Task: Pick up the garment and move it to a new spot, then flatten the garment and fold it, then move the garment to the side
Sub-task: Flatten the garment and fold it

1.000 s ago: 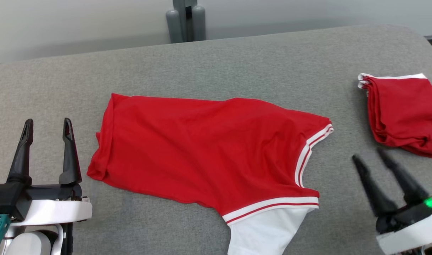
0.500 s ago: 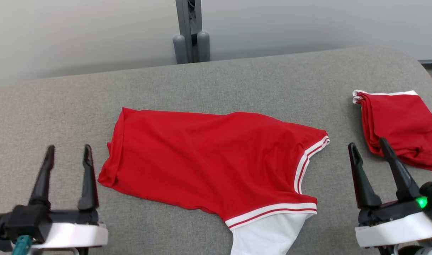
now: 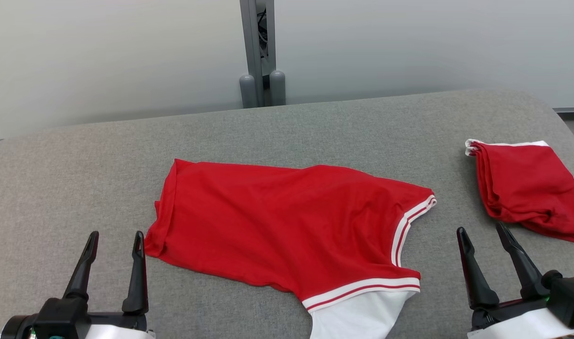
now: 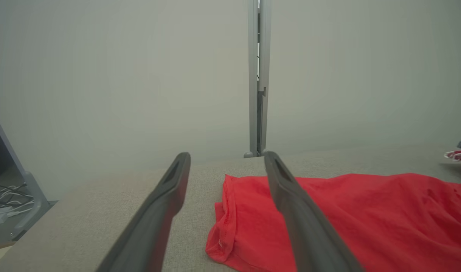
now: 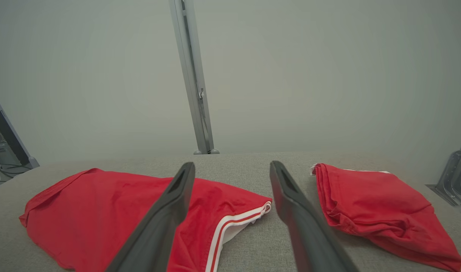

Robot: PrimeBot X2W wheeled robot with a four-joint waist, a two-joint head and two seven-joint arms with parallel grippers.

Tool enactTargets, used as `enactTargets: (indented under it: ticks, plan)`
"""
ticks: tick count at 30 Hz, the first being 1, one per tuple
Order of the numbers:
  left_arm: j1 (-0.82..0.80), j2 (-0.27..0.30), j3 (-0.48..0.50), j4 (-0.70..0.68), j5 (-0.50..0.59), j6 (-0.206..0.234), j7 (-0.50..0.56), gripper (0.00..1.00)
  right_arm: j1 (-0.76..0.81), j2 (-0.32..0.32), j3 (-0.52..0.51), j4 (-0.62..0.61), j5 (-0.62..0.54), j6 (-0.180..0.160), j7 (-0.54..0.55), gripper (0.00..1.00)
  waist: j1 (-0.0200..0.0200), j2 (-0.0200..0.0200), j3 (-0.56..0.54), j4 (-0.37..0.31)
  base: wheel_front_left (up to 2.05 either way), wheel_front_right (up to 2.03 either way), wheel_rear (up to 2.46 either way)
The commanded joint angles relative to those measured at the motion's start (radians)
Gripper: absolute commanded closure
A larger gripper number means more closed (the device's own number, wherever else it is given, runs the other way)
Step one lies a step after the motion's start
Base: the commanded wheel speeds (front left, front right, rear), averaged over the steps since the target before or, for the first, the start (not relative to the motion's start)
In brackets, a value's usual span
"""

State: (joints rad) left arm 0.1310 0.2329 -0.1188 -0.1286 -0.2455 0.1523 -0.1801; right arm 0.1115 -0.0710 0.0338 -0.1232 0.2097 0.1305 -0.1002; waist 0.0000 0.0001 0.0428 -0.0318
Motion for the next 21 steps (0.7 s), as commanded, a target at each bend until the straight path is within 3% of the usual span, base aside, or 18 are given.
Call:
enactTargets:
  ticks: [1,16,21]
  plan:
    - [0.005,0.004,-0.001,0.002,0.001,0.008,0.002,0.00,0.006,-0.001,-0.007,-0.009,-0.007,0.000,0.007,0.00,0.0000,-0.0001,-0.003,-0.001,0.00,0.00,0.00]
    - [-0.023,0.018,-0.014,0.014,-0.017,-0.005,0.029,0.00,-0.012,0.007,0.008,-0.014,-0.009,0.000,0.019,0.00,0.0000,-0.0001,0.004,0.001,0.00,0.00,0.00]
    - [-0.072,0.047,-0.042,0.070,-0.067,-0.071,0.154,0.00,-0.029,0.010,0.033,-0.015,-0.006,0.000,0.018,0.00,0.0000,-0.0001,0.035,-0.010,0.00,0.00,0.00]
